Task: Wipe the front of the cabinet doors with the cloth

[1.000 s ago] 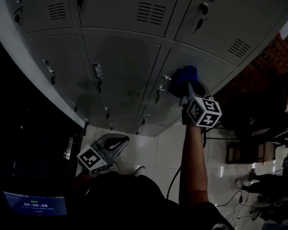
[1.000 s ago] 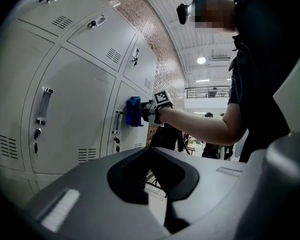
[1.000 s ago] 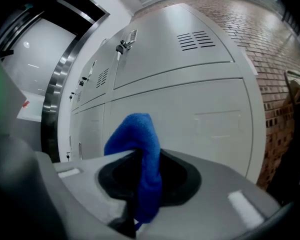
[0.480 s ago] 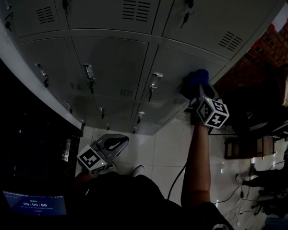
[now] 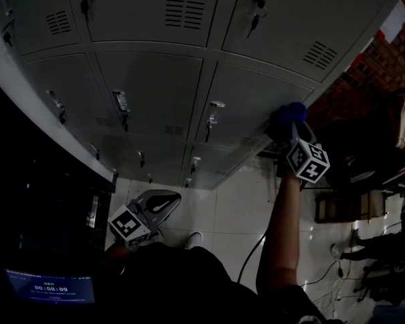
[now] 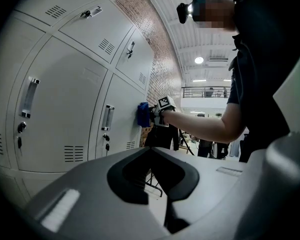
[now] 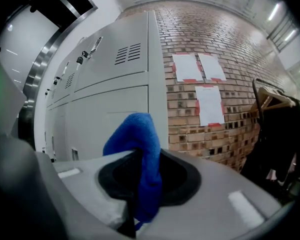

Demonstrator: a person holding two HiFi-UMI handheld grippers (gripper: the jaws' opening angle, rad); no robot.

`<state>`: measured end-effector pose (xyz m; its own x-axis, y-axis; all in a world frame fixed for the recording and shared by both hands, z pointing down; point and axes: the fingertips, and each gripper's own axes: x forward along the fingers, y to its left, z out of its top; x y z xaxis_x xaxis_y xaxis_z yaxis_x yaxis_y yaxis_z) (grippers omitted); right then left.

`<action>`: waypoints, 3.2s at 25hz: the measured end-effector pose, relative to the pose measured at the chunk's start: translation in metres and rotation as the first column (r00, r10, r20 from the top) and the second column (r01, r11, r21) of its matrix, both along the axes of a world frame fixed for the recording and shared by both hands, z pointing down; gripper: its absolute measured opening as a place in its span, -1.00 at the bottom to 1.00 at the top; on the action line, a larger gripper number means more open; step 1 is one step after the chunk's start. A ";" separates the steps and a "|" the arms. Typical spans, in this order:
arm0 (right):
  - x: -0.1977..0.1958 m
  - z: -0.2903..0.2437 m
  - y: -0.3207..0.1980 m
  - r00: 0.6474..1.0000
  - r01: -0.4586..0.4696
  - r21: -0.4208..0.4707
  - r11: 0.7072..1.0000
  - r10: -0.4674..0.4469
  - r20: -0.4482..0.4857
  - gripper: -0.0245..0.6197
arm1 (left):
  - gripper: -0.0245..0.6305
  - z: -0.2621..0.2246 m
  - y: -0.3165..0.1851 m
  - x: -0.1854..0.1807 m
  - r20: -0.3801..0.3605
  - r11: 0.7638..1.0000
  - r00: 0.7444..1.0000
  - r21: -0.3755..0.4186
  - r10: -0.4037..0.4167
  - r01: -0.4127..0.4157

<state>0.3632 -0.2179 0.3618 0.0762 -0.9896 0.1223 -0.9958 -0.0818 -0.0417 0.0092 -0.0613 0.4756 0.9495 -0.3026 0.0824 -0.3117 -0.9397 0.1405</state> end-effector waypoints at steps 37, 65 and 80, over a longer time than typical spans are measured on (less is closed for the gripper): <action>-0.235 0.060 -0.059 0.931 0.364 -0.033 0.931 -0.364 0.006 -0.71 | -0.93 0.012 -0.002 -0.061 -0.002 0.990 0.991 -0.039 -0.134 0.134; -0.117 0.068 -0.032 0.982 0.190 -0.063 0.980 -0.190 0.013 -0.71 | -0.93 0.017 0.003 -0.022 0.002 0.998 0.999 -0.037 -0.052 0.052; -0.027 0.074 -0.008 1.000 0.025 -0.084 0.996 -0.026 -0.014 -0.71 | -0.93 0.015 0.000 -0.011 -0.001 0.998 0.999 -0.027 -0.048 0.048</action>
